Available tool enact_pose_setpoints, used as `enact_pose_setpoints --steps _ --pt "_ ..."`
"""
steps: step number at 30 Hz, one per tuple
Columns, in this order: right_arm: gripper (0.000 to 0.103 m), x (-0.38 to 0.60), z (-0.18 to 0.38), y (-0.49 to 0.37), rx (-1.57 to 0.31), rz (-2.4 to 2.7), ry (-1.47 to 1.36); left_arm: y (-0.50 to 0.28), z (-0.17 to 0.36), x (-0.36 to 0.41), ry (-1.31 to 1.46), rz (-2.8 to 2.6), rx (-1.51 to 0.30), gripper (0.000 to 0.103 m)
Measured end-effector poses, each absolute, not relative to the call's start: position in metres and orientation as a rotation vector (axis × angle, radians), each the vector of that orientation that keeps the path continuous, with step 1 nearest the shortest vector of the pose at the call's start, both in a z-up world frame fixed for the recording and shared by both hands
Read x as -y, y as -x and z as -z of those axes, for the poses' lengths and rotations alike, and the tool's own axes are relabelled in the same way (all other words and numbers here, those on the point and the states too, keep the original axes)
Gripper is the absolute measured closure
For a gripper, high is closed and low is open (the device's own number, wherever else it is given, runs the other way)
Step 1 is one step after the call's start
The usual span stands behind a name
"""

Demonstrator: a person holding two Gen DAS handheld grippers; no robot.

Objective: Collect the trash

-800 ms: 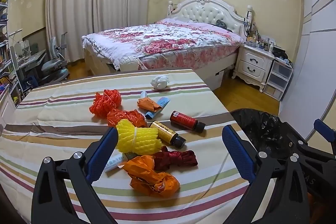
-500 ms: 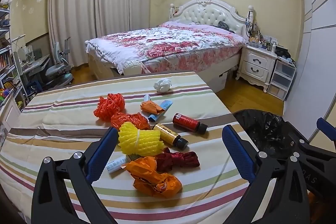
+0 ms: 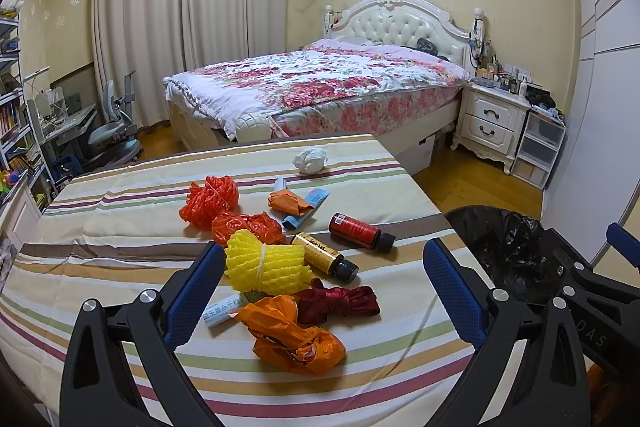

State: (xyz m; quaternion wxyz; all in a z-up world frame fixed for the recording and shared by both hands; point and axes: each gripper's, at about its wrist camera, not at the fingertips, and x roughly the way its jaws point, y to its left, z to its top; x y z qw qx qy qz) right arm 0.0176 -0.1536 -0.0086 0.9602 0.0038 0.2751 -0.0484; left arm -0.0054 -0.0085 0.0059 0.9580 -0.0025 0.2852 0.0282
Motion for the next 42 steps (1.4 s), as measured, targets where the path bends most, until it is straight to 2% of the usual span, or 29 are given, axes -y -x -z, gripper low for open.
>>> enact_pose_setpoints --steps 42 --pt "0.004 0.170 0.001 -0.012 -0.569 0.083 -0.056 0.007 0.005 0.008 0.001 -0.064 -0.588 0.007"
